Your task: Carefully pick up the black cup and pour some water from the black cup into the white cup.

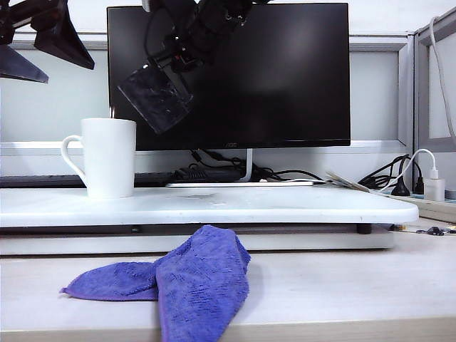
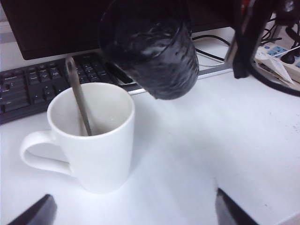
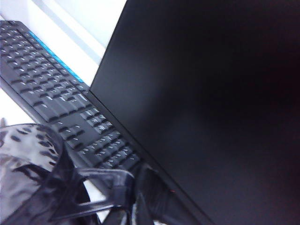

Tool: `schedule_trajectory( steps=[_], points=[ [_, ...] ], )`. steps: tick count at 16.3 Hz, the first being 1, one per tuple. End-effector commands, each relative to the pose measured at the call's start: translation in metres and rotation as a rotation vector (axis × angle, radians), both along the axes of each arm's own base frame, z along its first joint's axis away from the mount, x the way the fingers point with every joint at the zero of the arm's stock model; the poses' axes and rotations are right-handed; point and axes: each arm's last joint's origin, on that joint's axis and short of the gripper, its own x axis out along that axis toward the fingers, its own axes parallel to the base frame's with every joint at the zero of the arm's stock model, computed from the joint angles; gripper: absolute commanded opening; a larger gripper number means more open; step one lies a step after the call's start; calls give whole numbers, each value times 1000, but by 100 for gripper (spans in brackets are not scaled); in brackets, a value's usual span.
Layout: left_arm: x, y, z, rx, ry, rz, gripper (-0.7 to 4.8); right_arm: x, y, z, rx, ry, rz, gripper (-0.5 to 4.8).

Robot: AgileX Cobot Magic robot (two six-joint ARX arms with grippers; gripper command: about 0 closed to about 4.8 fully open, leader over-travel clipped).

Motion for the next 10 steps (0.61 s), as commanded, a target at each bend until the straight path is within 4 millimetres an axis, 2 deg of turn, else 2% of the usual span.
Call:
schedule_trajectory(
  steps=[1, 10],
  points=[
    [0, 0, 3, -2, -13, -1, 479, -3, 3, 10, -8, -82, -3, -3],
    [-1, 0, 2, -1, -6, -1, 479, -2, 4, 8, -107, -144, 9, -3]
  ],
)
